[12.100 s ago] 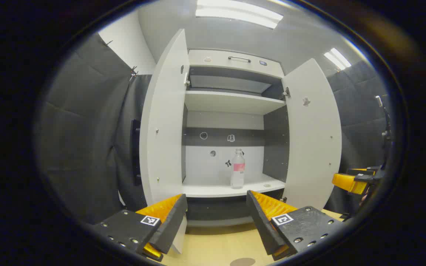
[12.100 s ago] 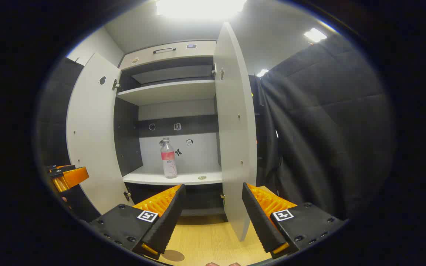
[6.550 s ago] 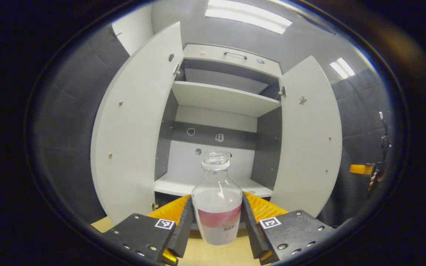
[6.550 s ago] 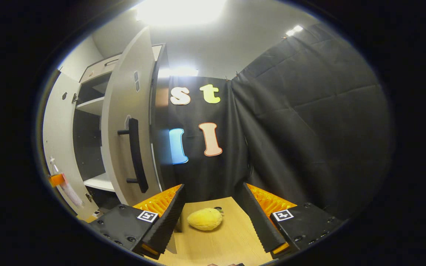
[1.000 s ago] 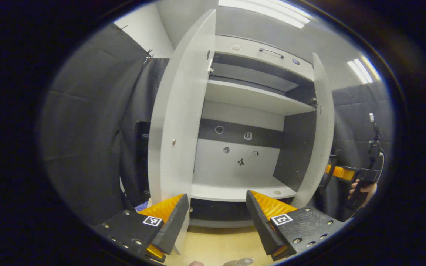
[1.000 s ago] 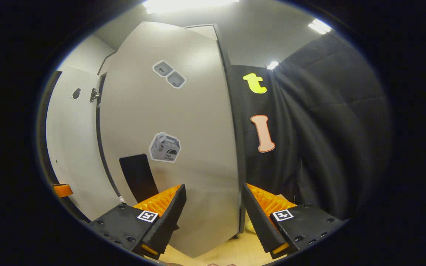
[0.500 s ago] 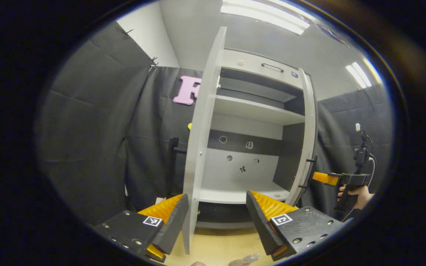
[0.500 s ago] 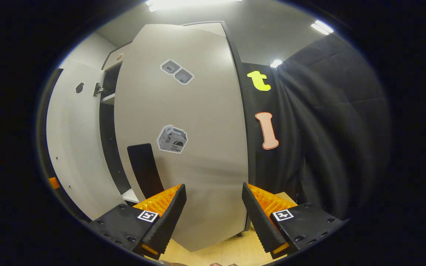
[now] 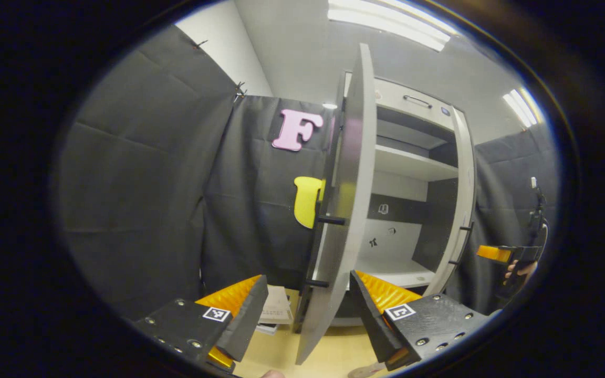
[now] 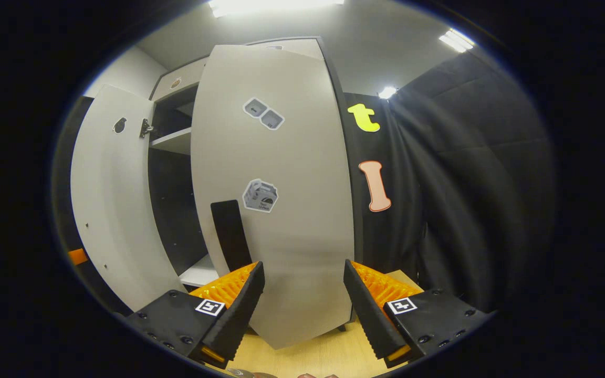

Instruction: Grasp the bottle in the cabinet with the left hand and place it on the coaster, then close the right door with the right hand and the left door with the left hand.

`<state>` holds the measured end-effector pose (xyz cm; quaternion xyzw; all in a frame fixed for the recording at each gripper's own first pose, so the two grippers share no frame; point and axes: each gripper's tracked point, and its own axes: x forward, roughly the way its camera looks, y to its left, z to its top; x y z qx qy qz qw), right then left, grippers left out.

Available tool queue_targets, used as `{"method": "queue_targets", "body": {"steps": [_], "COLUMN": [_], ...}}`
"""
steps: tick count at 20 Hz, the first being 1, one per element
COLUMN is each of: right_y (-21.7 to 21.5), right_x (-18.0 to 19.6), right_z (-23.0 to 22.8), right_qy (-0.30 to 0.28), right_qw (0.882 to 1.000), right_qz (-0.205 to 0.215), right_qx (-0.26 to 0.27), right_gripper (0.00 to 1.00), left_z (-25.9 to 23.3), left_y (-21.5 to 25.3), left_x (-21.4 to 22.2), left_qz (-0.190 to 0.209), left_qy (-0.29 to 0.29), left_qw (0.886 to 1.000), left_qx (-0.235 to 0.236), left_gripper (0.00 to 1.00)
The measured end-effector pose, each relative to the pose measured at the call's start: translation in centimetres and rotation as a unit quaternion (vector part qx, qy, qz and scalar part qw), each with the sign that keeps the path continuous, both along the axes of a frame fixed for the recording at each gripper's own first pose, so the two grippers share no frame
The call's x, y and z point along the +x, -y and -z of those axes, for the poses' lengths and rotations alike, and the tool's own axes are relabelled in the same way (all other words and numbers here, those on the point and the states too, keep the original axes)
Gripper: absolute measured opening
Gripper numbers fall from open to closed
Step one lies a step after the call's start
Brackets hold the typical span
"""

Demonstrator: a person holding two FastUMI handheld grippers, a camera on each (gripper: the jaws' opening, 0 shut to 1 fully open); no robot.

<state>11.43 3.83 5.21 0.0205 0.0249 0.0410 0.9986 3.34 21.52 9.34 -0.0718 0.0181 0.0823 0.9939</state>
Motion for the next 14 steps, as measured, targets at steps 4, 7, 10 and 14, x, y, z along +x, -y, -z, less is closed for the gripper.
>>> {"method": "queue_targets", "body": {"steps": [4, 7, 10, 14], "right_y": [-1.3, -1.8, -1.8, -1.1], "right_x": [-2.1, -3.8, -5.5, -7.2], "right_z": [0.6, 0.7, 1.0, 1.2], "right_qy": [-0.005, -0.002, -0.005, -0.005], "right_qw": [1.000, 1.000, 1.000, 0.999], "right_qz": [0.005, 0.016, 0.029, 0.048], "right_qx": [-0.002, -0.004, -0.008, -0.013], "right_gripper": [0.96, 0.96, 0.96, 0.96], "left_z": [0.2, 0.4, 0.2, -0.5], "left_y": [-3.8, -6.8, -7.8, -8.8], "left_x": [0.2, 1.8, 3.8, 6.7], "left_qz": [0.006, 0.002, 0.023, 0.039], "left_qy": [0.003, 0.003, 0.011, 0.020], "left_qw": [1.000, 1.000, 1.000, 0.999], "left_qx": [0.005, 0.009, 0.005, 0.002], "left_gripper": [0.90, 0.91, 0.90, 0.90]}}
